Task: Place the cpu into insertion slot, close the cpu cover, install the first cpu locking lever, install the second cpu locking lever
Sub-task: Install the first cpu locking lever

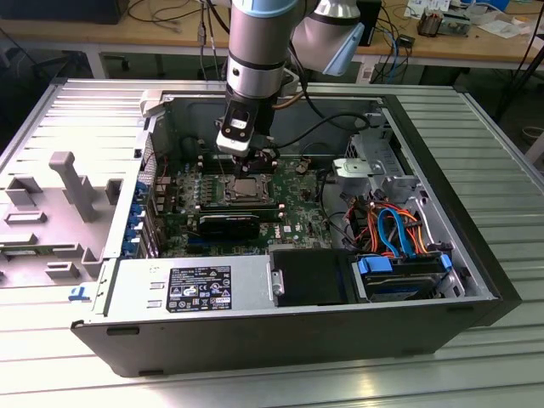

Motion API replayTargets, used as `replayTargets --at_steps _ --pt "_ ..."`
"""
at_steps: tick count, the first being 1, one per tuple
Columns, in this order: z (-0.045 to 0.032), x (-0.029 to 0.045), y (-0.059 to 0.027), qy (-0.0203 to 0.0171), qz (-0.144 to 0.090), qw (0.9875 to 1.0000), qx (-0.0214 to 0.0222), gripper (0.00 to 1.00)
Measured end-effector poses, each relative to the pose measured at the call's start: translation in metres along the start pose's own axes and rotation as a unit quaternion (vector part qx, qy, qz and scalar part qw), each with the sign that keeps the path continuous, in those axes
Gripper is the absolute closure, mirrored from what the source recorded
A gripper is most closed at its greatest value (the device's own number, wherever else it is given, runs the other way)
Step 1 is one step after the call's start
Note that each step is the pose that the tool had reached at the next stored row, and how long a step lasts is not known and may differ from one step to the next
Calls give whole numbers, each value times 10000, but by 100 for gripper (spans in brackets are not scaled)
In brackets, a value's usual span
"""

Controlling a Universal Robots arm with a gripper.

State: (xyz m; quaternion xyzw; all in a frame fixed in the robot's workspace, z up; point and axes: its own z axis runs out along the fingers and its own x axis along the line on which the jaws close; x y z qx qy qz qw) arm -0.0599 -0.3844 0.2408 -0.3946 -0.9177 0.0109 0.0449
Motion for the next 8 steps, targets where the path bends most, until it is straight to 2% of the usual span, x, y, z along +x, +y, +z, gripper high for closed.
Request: replayTargets --at_steps 8 --pt "0 0 0 -1 -29 10000 2 89"
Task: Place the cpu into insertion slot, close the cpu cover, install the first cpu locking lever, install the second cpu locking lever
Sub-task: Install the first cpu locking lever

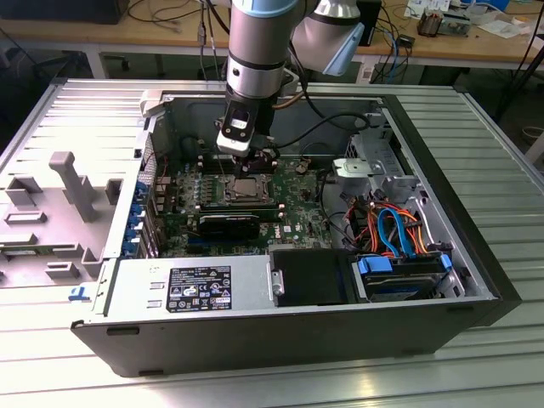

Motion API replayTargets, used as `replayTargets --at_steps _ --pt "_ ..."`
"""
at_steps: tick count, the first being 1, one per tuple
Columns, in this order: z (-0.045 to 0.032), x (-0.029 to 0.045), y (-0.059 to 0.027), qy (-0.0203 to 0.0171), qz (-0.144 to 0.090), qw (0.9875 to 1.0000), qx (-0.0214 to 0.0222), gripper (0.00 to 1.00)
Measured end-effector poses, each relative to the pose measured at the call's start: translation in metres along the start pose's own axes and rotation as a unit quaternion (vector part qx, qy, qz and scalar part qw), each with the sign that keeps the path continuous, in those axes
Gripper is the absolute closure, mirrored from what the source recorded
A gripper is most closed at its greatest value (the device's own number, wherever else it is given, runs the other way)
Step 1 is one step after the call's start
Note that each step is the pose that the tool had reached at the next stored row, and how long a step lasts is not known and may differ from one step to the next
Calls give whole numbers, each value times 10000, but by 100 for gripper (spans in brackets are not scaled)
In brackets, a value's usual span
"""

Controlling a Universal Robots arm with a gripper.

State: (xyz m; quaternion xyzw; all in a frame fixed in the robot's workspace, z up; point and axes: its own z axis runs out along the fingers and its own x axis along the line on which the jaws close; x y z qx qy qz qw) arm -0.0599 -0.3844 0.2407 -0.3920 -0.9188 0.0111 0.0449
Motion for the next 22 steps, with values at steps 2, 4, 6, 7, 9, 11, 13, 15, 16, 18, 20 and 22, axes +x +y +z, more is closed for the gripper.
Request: replayTargets --at_steps 2,4,6,7,9,11,13,15,16,18,20,22 --pt "0 0 0 0 -6 10000 0 89" --pt "0 0 0 -1 -11 10000 1 89" --pt "0 0 0 -1 -16 10000 1 89" --pt "0 0 0 -1 -18 10000 1 89" --pt "0 0 0 -1 -21 10000 2 89" --pt "0 0 0 -2 -25 10000 2 89" --pt "0 0 0 -2 -29 10000 2 89" --pt "0 0 0 -2 -33 10000 3 89" --pt "0 0 0 -2 -35 10000 3 89" --pt "0 0 0 -2 -40 10000 3 89" --pt "0 0 0 -3 -45 10000 3 89" --pt "0 0 0 -3 -51 10000 4 89"
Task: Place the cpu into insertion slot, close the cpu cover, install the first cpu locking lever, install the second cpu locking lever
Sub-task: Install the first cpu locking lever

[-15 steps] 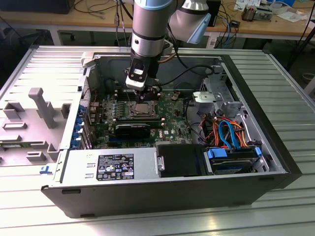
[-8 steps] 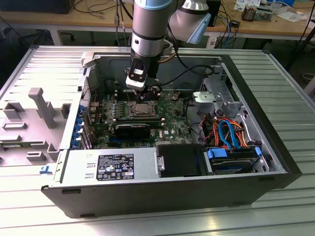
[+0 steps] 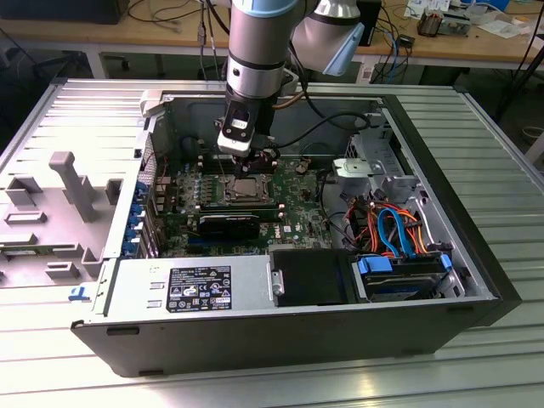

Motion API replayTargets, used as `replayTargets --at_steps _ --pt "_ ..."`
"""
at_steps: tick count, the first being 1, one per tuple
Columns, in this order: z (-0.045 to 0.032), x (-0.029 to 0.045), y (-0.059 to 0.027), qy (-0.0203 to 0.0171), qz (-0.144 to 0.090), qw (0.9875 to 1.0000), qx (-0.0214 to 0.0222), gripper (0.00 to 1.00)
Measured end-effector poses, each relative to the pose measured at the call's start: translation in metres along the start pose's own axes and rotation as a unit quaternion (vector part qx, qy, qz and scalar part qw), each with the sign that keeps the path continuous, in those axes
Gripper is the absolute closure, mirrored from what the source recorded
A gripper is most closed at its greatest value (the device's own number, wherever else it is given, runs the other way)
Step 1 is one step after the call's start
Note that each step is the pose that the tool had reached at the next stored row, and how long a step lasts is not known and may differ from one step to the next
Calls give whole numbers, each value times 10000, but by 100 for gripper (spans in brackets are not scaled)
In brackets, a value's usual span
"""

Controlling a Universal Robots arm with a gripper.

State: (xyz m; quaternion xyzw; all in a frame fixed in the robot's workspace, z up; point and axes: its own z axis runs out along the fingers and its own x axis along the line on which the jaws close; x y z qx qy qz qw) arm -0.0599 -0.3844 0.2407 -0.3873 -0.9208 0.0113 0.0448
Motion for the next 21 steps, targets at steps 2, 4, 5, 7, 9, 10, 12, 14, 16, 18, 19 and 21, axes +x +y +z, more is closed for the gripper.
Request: replayTargets --at_steps 2,4,5,7,9,10,12,14,16,18,19,21 --pt "0 0 0 0 -5 10000 0 89" --pt "0 0 0 0 -10 10000 1 89" --pt "0 0 0 -1 -13 10000 1 89" --pt "0 0 0 -1 -17 10000 1 89" --pt "0 0 0 -1 -20 10000 1 89" --pt "0 0 0 -1 -21 10000 2 89" --pt "0 0 0 -1 -27 10000 2 89" --pt "0 0 0 -2 -31 10000 2 89" --pt "0 0 0 -2 -35 10000 3 89" --pt "0 0 0 -2 -40 10000 3 89" --pt "0 0 0 -2 -42 10000 3 89" --pt "0 0 0 -3 -51 10000 4 89"
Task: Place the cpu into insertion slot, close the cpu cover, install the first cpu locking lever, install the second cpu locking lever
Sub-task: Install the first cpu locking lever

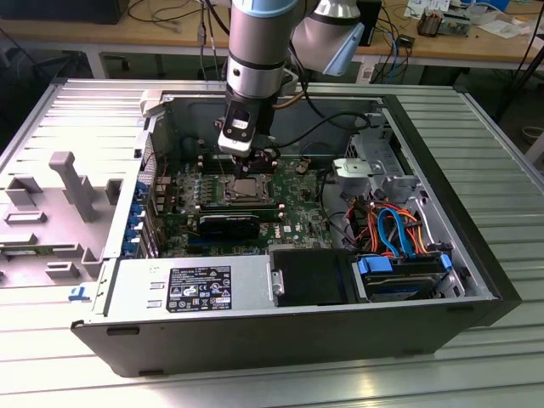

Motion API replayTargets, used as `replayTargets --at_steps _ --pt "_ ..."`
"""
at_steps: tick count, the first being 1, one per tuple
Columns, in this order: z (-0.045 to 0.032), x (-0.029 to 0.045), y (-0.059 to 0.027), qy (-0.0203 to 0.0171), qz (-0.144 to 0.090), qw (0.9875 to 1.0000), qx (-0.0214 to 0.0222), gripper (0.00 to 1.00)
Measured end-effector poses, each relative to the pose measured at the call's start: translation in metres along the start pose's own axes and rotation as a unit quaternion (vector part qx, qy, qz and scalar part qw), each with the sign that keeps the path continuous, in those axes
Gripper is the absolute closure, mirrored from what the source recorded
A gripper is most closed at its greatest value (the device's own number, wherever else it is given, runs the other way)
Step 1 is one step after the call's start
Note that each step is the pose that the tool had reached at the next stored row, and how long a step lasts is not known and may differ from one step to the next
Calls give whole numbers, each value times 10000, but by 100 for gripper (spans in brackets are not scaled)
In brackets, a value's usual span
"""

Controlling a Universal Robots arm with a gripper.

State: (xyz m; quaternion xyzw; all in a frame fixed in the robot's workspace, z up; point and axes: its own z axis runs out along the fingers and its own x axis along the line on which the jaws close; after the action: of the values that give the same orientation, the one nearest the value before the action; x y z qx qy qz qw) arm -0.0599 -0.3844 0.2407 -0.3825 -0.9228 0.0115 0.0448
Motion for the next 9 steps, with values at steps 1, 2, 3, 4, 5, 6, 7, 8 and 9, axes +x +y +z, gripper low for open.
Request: replayTargets --at_steps 1,2,3,4,5,6,7,8,9 --pt "0 0 0 0 -10 10000 1 89" --pt "0 0 0 -1 -12 10000 1 89" --pt "0 0 0 -1 -14 10000 1 89" --pt "0 0 0 -1 -15 10000 1 89" --pt "0 0 0 -1 -17 10000 1 89" --pt "0 0 0 -1 -19 10000 1 89" --pt "0 0 0 -1 -21 10000 1 89" --pt "0 0 0 -1 -23 10000 2 89" --pt "0 0 0 -1 -25 10000 2 89"
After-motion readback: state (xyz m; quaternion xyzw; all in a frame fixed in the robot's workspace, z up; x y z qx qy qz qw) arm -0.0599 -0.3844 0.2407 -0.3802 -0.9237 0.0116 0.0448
